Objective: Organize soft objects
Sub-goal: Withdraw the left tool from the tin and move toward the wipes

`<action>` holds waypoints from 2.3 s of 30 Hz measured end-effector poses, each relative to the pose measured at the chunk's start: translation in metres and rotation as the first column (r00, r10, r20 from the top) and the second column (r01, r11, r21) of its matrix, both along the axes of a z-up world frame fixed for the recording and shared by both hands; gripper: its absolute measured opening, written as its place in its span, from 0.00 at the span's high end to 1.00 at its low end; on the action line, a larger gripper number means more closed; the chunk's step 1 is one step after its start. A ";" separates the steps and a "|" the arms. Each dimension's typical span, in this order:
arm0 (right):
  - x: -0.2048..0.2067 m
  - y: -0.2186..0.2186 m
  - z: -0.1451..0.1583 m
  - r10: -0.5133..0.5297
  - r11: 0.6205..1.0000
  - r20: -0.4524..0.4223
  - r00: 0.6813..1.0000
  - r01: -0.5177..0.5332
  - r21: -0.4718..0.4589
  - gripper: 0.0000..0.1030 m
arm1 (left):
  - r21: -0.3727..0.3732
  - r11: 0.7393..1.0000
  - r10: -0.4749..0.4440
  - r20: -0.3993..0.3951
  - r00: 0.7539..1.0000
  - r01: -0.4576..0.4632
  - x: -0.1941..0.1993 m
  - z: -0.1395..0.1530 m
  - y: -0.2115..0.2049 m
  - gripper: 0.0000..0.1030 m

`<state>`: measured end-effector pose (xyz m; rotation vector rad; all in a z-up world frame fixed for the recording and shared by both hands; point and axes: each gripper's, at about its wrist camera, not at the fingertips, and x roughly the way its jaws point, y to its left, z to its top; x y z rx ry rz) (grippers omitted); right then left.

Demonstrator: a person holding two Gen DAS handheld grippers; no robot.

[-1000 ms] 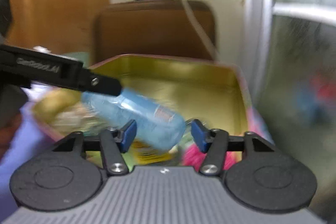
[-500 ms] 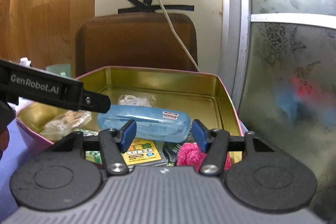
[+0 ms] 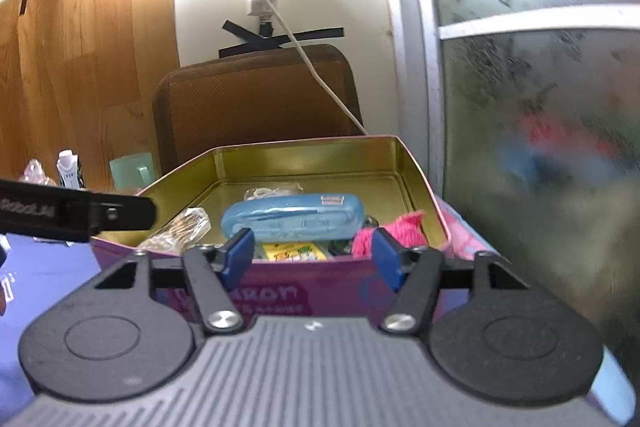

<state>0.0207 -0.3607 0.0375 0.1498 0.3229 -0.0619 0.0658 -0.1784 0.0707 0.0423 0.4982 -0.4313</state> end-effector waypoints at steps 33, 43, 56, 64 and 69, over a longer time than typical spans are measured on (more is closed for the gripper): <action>-0.001 0.047 -0.041 -0.030 0.964 -0.176 0.984 0.075 0.253 0.00 | 0.173 0.983 0.085 -0.112 0.990 -0.065 -0.028 -0.080 0.063 0.00; -0.003 0.044 -0.043 -0.039 0.959 -0.149 0.988 0.079 0.271 0.00 | 0.174 0.983 0.076 -0.111 0.991 -0.056 -0.032 -0.080 0.064 0.00; 0.004 0.056 -0.041 -0.028 0.982 -0.195 0.980 0.064 0.180 0.00 | 0.193 0.980 0.069 -0.120 0.990 -0.045 -0.032 -0.078 0.080 0.00; 0.020 0.107 -0.037 0.143 0.988 -0.252 0.957 -0.123 0.092 0.00 | 0.236 0.962 0.165 -0.087 0.982 -0.141 -0.021 -0.075 0.130 0.00; 0.035 0.141 -0.035 0.240 0.971 -0.279 0.930 -0.228 0.076 0.00 | 0.268 0.929 0.275 -0.040 0.961 -0.255 -0.012 -0.073 0.179 0.00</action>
